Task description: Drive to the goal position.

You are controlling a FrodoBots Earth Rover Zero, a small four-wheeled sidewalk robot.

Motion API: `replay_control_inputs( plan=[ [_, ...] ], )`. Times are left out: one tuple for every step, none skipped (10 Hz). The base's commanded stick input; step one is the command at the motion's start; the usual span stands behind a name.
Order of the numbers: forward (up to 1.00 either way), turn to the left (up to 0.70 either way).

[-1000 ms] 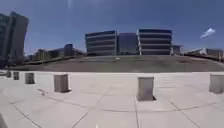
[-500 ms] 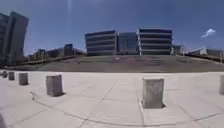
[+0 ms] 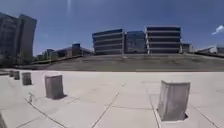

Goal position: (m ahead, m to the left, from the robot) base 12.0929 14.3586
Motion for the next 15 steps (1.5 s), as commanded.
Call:
replay_control_inputs(
  plan=[
    [0.70, 0.24],
    [0.70, 0.01],
    [0.70, 0.00],
    [0.70, 0.00],
    [0.70, 0.00],
    [0.70, 0.00],
    [0.70, 0.00],
    [0.70, 0.00],
    [0.70, 0.00],
    [0.70, 0.00],
    [0.70, 0.00],
    [0.70, 0.00],
    [0.70, 0.00],
    [0.70, 0.00],
    [0.70, 0.00]
  ],
)
